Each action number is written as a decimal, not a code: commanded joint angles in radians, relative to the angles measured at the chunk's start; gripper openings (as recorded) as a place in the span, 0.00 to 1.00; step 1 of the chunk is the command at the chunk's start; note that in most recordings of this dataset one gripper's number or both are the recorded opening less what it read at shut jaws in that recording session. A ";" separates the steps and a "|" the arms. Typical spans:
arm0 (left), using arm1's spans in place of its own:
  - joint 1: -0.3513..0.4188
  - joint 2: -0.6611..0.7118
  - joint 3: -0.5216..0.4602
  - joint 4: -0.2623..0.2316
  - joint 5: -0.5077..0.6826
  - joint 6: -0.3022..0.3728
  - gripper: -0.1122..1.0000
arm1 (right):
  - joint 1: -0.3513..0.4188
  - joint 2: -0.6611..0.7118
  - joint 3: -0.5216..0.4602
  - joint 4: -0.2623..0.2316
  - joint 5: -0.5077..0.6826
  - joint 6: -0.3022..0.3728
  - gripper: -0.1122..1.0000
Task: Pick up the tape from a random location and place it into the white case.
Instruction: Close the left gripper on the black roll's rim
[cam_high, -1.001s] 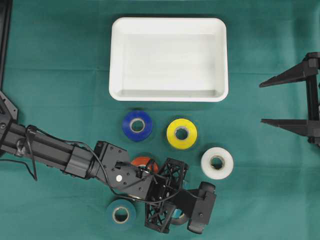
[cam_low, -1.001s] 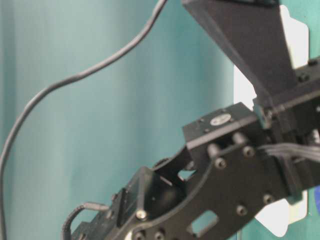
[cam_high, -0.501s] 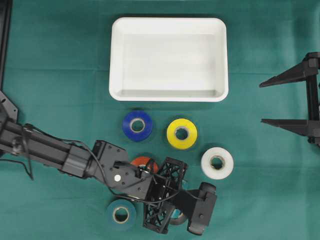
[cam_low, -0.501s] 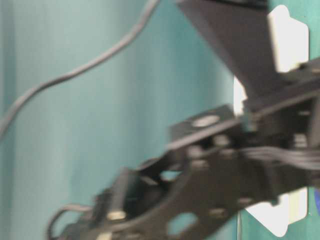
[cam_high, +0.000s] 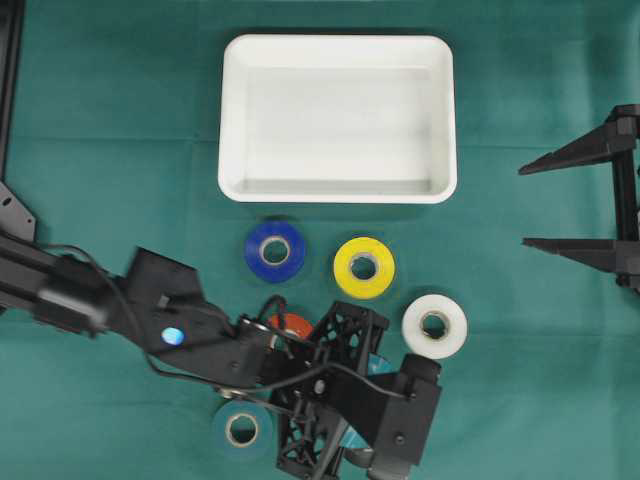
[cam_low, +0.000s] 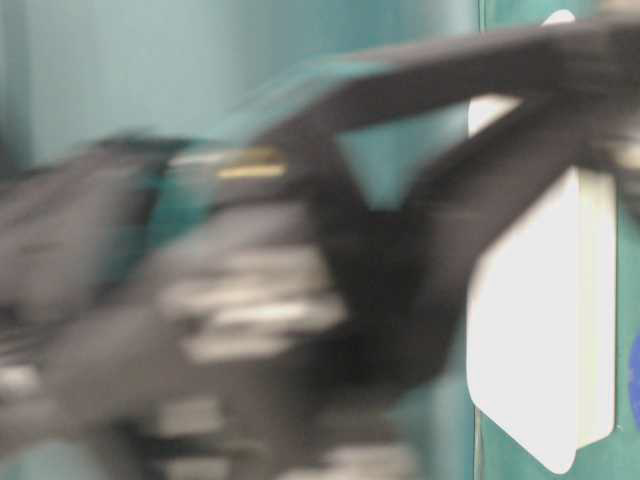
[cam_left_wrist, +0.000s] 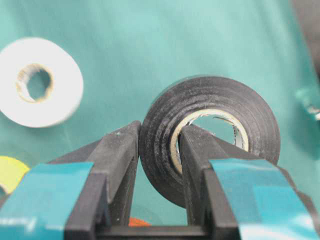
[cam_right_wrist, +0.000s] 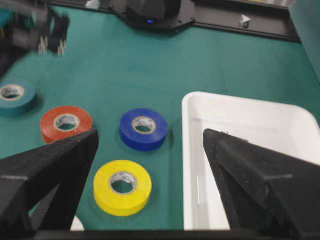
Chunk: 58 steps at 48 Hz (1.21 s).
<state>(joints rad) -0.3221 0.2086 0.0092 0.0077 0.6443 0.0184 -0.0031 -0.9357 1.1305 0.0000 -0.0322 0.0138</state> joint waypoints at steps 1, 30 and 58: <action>-0.002 -0.057 -0.048 0.003 0.031 0.002 0.27 | -0.002 0.006 -0.026 0.003 -0.003 0.000 0.92; -0.005 -0.078 -0.181 0.006 0.213 0.000 0.27 | -0.002 0.006 -0.028 0.003 0.009 0.000 0.92; -0.003 -0.083 -0.172 0.006 0.215 -0.002 0.27 | -0.002 0.006 -0.028 0.003 0.009 0.000 0.92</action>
<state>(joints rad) -0.3221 0.1764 -0.1503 0.0123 0.8636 0.0184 -0.0031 -0.9357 1.1305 0.0000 -0.0199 0.0138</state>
